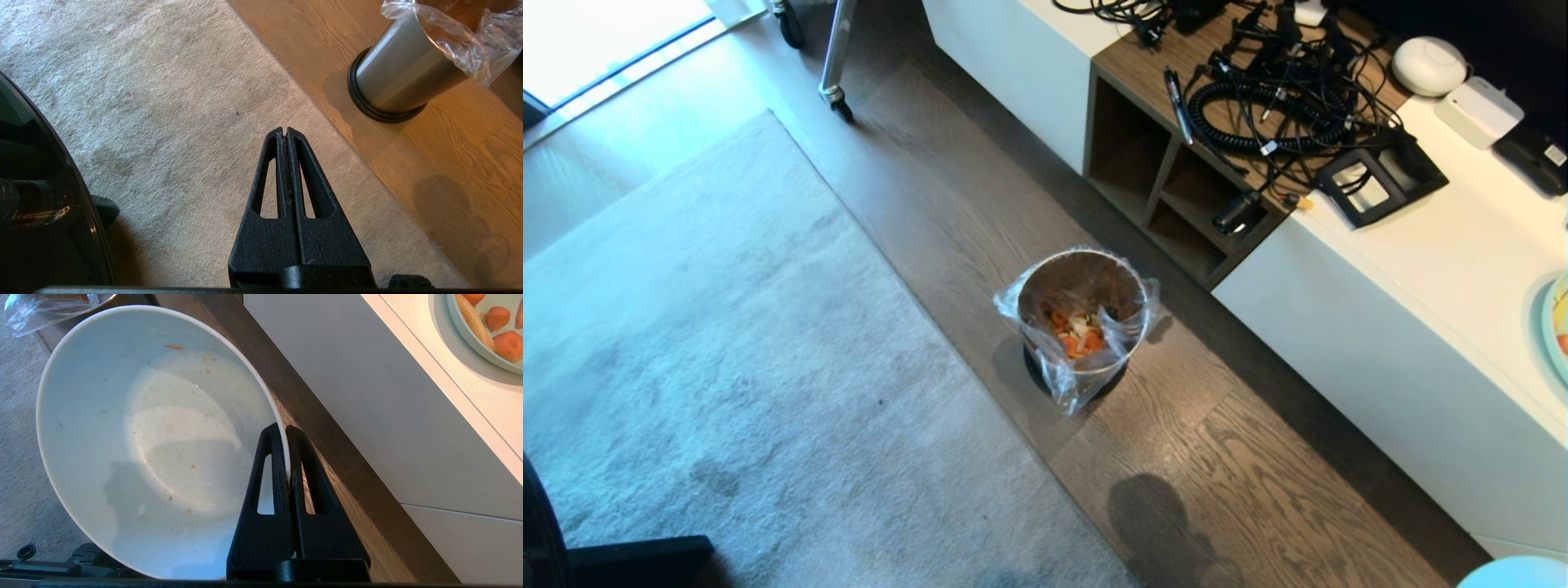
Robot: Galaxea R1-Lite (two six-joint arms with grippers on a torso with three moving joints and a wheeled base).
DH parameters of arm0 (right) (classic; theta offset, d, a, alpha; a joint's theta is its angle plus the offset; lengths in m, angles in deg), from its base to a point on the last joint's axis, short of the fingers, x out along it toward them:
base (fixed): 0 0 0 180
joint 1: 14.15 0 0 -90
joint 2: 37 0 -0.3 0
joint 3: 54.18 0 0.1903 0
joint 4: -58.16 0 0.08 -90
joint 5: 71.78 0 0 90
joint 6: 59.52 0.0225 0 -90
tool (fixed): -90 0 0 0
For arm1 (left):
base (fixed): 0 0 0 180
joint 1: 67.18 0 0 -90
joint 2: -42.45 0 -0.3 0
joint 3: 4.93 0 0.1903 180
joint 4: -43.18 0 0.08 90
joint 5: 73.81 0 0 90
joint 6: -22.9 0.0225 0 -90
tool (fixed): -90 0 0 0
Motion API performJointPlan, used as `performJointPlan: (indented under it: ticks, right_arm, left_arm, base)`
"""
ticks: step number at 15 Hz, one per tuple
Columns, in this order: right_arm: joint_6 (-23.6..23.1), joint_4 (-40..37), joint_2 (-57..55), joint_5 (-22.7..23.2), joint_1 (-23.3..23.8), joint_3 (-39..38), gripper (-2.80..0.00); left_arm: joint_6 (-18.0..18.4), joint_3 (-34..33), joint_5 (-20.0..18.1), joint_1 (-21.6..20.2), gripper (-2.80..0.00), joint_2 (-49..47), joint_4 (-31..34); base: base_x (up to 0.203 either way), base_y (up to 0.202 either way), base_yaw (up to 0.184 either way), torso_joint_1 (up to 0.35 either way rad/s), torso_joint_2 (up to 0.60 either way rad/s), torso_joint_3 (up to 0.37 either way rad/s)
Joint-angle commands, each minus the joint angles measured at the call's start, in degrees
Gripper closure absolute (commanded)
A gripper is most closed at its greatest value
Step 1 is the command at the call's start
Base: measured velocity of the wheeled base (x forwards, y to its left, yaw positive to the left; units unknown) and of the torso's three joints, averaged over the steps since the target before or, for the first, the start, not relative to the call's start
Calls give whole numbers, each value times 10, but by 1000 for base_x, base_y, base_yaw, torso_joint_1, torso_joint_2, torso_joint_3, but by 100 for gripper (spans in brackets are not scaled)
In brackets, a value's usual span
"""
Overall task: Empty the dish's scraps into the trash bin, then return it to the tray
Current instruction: Put the bowl back to the table
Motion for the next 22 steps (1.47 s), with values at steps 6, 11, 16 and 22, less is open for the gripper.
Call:
performJointPlan:
  ticks: [6,11,16,22]
  right_arm:
    - [0,0,-1,0,0,0,0]
    - [0,0,-1,0,0,0,0]
    - [0,0,-1,0,0,0,0]
    - [0,0,-1,0,0,0,0]
  left_arm:
    - [0,0,0,0,0,0,0]
    - [0,0,0,0,0,0,0]
    - [-1,0,0,0,0,0,0]
    - [-1,0,0,0,0,0,0]
  base:
    - [0,0,0,0,0,0]
    - [0,0,0,0,0,0]
    - [0,0,0,0,0,0]
    - [0,0,0,0,0,0]
